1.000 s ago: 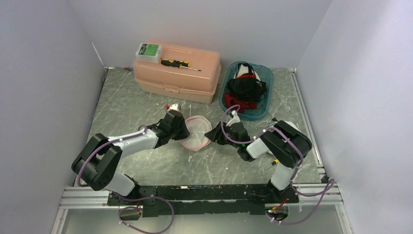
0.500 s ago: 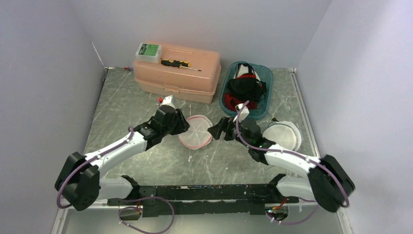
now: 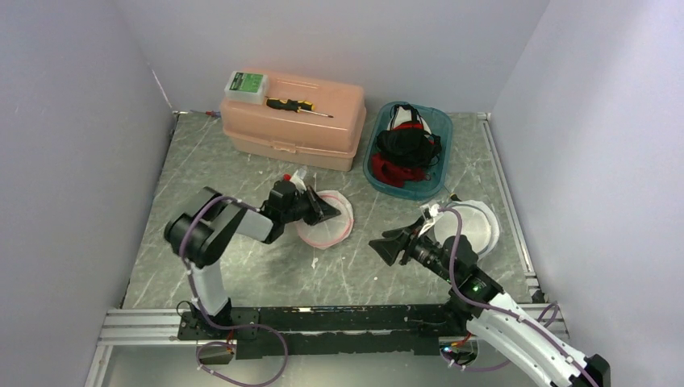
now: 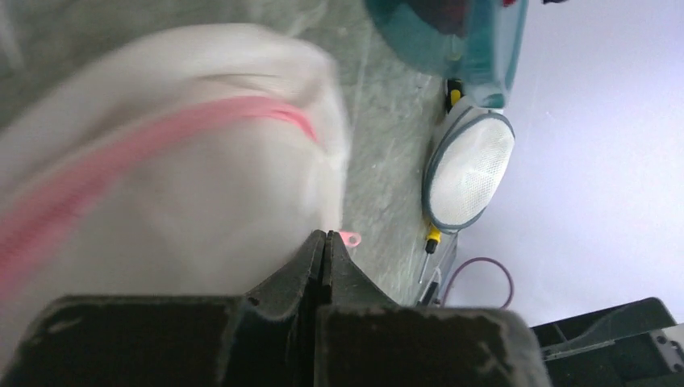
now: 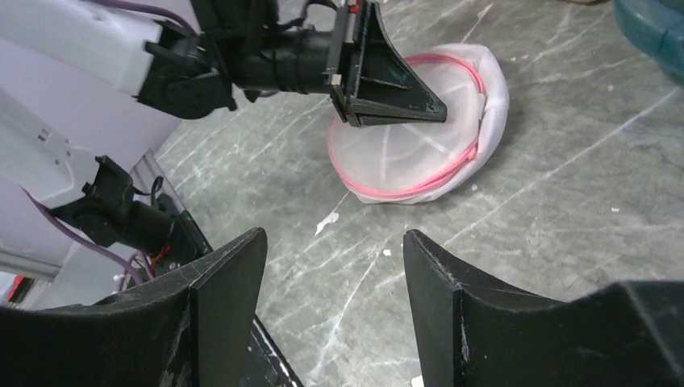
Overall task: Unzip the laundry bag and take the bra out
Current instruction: Adjust the laundry bag at the center of the board, then reset both arms
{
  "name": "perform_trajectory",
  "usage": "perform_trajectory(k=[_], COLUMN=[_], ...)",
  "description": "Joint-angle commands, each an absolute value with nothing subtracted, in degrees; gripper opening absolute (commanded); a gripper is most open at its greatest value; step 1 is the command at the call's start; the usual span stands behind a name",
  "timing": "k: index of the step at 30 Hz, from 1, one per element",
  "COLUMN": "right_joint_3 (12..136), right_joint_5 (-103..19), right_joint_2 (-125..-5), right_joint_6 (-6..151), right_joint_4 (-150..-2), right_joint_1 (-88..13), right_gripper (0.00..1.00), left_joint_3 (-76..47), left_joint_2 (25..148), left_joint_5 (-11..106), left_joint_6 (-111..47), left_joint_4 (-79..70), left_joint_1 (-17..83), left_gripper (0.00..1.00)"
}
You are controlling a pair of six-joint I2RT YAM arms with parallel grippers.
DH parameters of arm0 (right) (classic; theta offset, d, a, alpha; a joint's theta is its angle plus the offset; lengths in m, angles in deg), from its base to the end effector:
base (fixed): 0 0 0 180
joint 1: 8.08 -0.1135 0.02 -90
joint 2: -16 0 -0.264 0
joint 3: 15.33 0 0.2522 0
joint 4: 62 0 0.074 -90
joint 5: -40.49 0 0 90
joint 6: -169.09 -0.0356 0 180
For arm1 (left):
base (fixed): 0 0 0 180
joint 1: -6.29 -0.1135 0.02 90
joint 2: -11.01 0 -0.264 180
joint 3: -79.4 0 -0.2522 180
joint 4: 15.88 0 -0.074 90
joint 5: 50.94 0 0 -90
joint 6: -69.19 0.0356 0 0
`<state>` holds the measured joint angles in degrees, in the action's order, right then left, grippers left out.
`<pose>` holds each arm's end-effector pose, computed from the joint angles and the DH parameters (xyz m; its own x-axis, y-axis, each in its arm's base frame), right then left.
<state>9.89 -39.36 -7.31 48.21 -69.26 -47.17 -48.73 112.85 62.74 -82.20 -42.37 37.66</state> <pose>0.1033 0.0920 0.2162 -0.4506 0.2849 -0.8461 -0.6124 0.5909 0.5251 0.2779 -0.1862 0.1363 -0.8575 -0.4188 -0.2987 0.0802 0.4647 -0.8818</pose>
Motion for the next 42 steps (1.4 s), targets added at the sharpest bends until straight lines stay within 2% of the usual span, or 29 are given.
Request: perform_trajectory(k=[1,8,12,18,26,28,32,36,37,38,39,40,42], right_joint_3=[8.64,7.65,7.93,9.01,12.96,14.64,20.46,26.08,27.61,28.98,30.45,32.19,34.03], right_joint_5=[-38.01,-38.29,-38.63,-39.71,-37.74,-37.94,-39.83,-46.71,-48.61,-50.85,-53.05,-55.71,-61.39], right_joint_2=[-3.89,-3.46,-3.92,-4.78,-5.59,-5.67,-7.46,-7.98,-7.99,-8.13,-8.16,-8.28,-8.79], right_joint_6=[48.91,48.18,48.41,48.75,48.02,48.88,52.82,52.33,51.77,51.16,50.63,50.11,44.28], right_joint_4=[-72.75,-72.64,-72.82,-72.39,-73.73,-75.12,-80.35,-84.96,-86.29,-87.55,-88.97,-90.27,-92.96], right_joint_1=[-47.37,-47.36,-47.39,-47.42,-47.38,-47.37,-47.43,-47.4,-47.45,-47.44,-47.43,-47.37,-47.37], right_gripper=[0.66,0.66,0.66,0.71,0.85,0.87,0.88,0.89,0.9,0.91,0.92,0.98,1.0], left_joint_3=[-51.77,-52.12,-52.74,-53.5,-52.87,-51.62,-45.38,-39.4,-38.38,-37.73,-37.17,-36.8,-35.82], left_joint_2=[120.67,129.91,130.23,117.52,97.25,91.7,80.26,73.14,71.6,69.9,68.49,66.92,64.66], left_joint_5=[68.5,68.78,68.68,67.5,62.33,60.15,47.82,38.01,35.2,32.02,30.11,28.47,24.67], left_joint_6=[-93.26,-95.79,-95.26,-87.77,-78.07,-75.12,-64.13,-57.96,-57.96,-58.03,-57.88,-57.74,-58.08], left_joint_4=[-65.27,-72.24,-73.58,-60.79,-38.89,-32.34,-12.07,4.11,6.94,9.12,11.07,12.6,16.43], left_joint_1=[36.25,35.81,35.82,35.8,37.66,39.33,47.09,51.84,52.12,52.12,52.16,52.14,52.15], left_gripper=[0.03,0.03,0.03,0.03,0.04,0.11,0.4,0.57,0.64,0.84,0.92,0.94,0.94])
